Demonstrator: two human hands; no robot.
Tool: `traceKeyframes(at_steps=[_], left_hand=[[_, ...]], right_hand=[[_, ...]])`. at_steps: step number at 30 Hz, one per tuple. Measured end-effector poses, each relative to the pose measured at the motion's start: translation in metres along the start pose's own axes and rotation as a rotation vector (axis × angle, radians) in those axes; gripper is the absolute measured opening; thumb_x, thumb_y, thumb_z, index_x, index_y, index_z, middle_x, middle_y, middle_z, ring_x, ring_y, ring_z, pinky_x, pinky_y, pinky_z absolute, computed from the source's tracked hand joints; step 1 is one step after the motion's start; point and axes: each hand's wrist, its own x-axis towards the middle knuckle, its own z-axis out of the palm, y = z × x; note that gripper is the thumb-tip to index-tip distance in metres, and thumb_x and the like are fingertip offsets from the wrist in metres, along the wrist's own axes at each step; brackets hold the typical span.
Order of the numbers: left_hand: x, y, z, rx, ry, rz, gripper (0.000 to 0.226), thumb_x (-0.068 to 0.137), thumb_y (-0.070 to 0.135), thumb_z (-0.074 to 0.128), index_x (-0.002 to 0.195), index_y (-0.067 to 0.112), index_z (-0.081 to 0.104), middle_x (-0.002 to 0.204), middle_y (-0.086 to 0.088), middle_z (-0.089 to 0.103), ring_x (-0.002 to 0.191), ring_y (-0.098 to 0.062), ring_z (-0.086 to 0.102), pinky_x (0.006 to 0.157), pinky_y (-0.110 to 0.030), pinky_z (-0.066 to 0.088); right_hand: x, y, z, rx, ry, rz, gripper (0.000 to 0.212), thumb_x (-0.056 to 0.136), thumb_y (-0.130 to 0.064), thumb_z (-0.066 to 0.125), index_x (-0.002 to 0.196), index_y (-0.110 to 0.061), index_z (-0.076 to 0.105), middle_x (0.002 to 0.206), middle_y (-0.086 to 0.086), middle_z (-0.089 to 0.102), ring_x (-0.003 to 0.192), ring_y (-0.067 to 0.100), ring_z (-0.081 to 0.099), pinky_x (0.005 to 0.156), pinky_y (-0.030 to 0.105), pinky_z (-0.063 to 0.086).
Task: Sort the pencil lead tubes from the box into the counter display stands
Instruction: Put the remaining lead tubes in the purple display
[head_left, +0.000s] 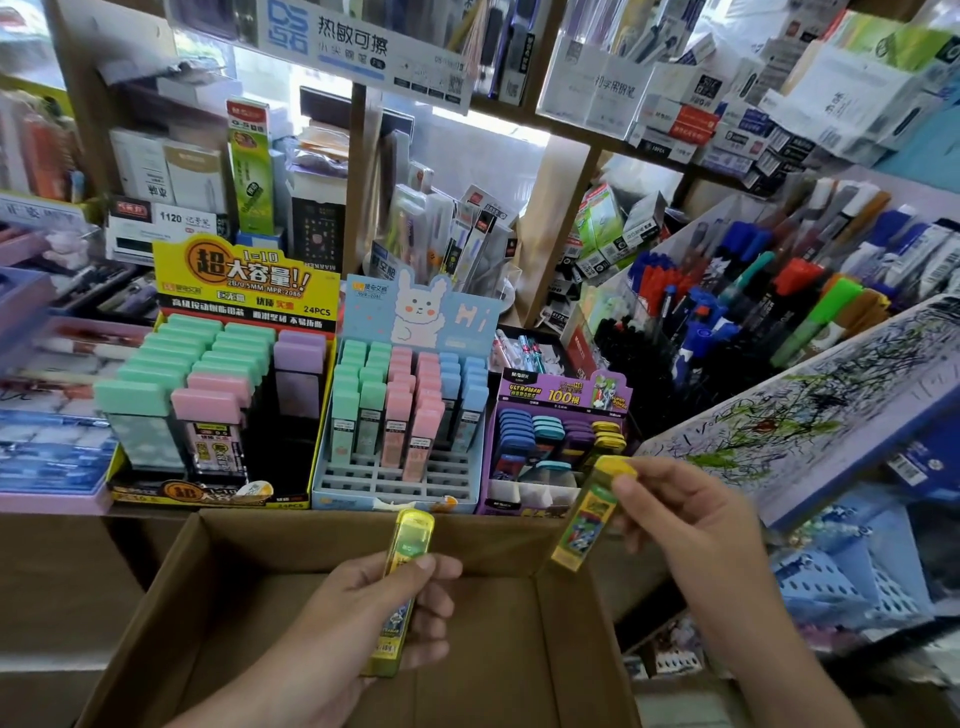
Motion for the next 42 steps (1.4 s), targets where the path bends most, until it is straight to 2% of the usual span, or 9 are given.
traceKeyframes(at_steps=[4, 12, 16, 23, 30, 33, 35, 38, 42], left_hand=[[0.0, -0.001, 0.001, 0.017, 0.034, 0.04, 0.02, 0.098, 0.016, 0.063, 0.104, 0.004, 0.078, 0.076, -0.018, 0.069, 0.059, -0.021, 0.062, 0.052, -0.03, 0.056], [0.002, -0.003, 0.001, -0.051, 0.024, 0.005, 0.022, 0.096, 0.017, 0.065, 0.101, -0.001, 0.076, 0.084, -0.024, 0.072, 0.065, -0.027, 0.067, 0.062, -0.038, 0.063], [0.002, -0.003, 0.0, -0.059, -0.001, 0.0, 0.022, 0.087, 0.021, 0.07, 0.093, 0.002, 0.08, 0.084, -0.023, 0.072, 0.068, -0.028, 0.069, 0.065, -0.04, 0.063], [0.002, -0.003, -0.001, -0.033, -0.028, -0.014, 0.029, 0.077, 0.025, 0.073, 0.094, 0.002, 0.081, 0.082, -0.02, 0.071, 0.068, -0.027, 0.069, 0.065, -0.039, 0.063], [0.004, -0.005, -0.003, -0.024, -0.042, -0.021, 0.03, 0.077, 0.024, 0.074, 0.095, 0.002, 0.081, 0.082, -0.019, 0.071, 0.069, -0.026, 0.069, 0.067, -0.039, 0.062], [0.006, -0.006, -0.002, -0.026, -0.052, -0.025, 0.031, 0.076, 0.024, 0.074, 0.095, 0.001, 0.081, 0.081, -0.019, 0.071, 0.068, -0.025, 0.069, 0.067, -0.039, 0.062], [0.007, -0.008, -0.002, -0.03, -0.052, -0.023, 0.032, 0.074, 0.024, 0.075, 0.095, 0.001, 0.08, 0.08, -0.019, 0.07, 0.066, -0.025, 0.069, 0.066, -0.039, 0.062], [0.008, -0.009, -0.001, -0.028, -0.054, -0.016, 0.035, 0.073, 0.026, 0.075, 0.095, 0.0, 0.08, 0.079, -0.019, 0.07, 0.066, -0.025, 0.068, 0.065, -0.038, 0.061], [0.008, -0.009, -0.001, -0.027, -0.052, 0.001, 0.037, 0.073, 0.028, 0.073, 0.096, 0.0, 0.081, 0.077, -0.019, 0.069, 0.063, -0.024, 0.066, 0.062, -0.037, 0.061]], right_hand=[[0.01, 0.0, -0.023, -0.088, 0.086, -0.094, 0.018, 0.088, -0.009, 0.073, 0.093, -0.025, 0.08, 0.08, 0.01, 0.076, 0.064, 0.017, 0.07, 0.058, 0.019, 0.058], [0.036, 0.013, -0.037, -0.171, 0.16, -0.182, 0.022, 0.092, -0.007, 0.072, 0.093, -0.028, 0.079, 0.085, 0.004, 0.078, 0.076, 0.022, 0.076, 0.072, 0.026, 0.063], [0.044, 0.019, -0.037, -0.186, 0.165, -0.217, 0.02, 0.093, -0.005, 0.071, 0.1, -0.023, 0.077, 0.086, 0.002, 0.078, 0.079, 0.02, 0.076, 0.073, 0.025, 0.063], [0.055, 0.031, -0.03, -0.274, 0.158, -0.23, 0.021, 0.095, 0.0, 0.068, 0.107, -0.016, 0.075, 0.086, -0.005, 0.078, 0.078, 0.015, 0.077, 0.075, 0.028, 0.064], [0.056, 0.03, -0.035, -0.41, 0.169, -0.306, 0.029, 0.096, -0.001, 0.066, 0.102, -0.028, 0.073, 0.08, -0.01, 0.076, 0.074, 0.007, 0.075, 0.07, 0.019, 0.061], [0.057, 0.029, -0.036, -0.494, 0.164, -0.33, 0.027, 0.096, -0.002, 0.067, 0.105, -0.027, 0.072, 0.081, -0.008, 0.075, 0.074, 0.004, 0.074, 0.07, 0.019, 0.061], [0.057, 0.031, -0.034, -0.553, 0.16, -0.329, 0.026, 0.094, -0.004, 0.07, 0.106, -0.027, 0.072, 0.085, -0.005, 0.075, 0.073, 0.004, 0.074, 0.071, 0.023, 0.062], [0.057, 0.038, -0.029, -0.608, 0.148, -0.297, 0.021, 0.09, -0.007, 0.076, 0.109, -0.016, 0.077, 0.084, -0.004, 0.075, 0.075, 0.01, 0.074, 0.073, 0.038, 0.064], [0.055, 0.045, -0.024, -0.552, 0.174, -0.223, 0.021, 0.086, -0.006, 0.08, 0.107, -0.008, 0.077, 0.086, -0.002, 0.076, 0.08, 0.014, 0.074, 0.076, 0.041, 0.064]])
